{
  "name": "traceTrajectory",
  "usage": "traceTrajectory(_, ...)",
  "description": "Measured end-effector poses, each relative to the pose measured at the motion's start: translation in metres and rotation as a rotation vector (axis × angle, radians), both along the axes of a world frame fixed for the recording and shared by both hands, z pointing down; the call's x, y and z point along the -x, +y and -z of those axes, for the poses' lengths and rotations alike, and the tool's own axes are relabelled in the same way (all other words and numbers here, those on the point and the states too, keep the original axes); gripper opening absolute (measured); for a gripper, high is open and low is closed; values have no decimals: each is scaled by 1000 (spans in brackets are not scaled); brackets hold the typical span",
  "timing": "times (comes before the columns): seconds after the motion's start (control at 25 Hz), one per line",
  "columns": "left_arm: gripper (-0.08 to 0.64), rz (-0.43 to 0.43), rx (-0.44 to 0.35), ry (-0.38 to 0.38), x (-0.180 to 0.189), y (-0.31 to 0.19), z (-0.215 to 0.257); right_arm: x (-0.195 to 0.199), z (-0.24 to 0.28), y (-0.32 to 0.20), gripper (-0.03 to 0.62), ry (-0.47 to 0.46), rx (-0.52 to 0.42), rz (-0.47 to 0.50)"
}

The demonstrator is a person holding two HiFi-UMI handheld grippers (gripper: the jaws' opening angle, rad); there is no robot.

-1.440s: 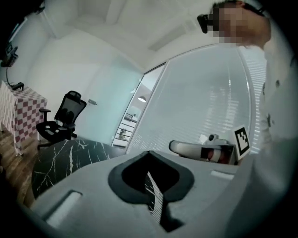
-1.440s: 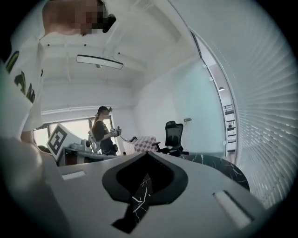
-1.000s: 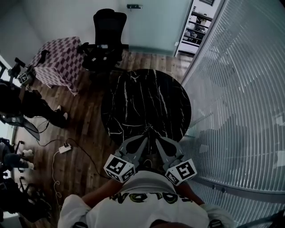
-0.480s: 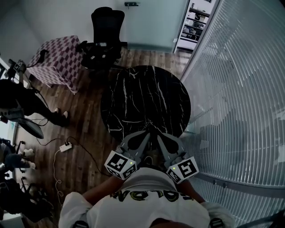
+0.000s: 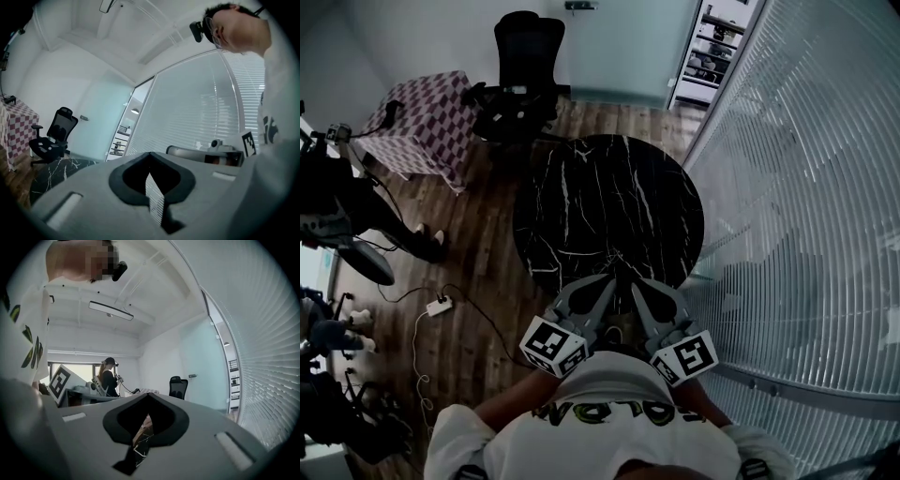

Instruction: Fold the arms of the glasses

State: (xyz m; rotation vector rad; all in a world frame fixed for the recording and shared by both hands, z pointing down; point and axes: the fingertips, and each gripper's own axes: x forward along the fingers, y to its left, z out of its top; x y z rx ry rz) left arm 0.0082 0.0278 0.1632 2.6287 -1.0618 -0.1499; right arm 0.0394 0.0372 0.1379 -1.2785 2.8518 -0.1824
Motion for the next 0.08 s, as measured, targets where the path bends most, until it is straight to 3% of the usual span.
traceTrajectory(0.08, 2, 4, 1, 6, 1, -2, 1, 1, 2, 0, 2, 3, -11, 1)
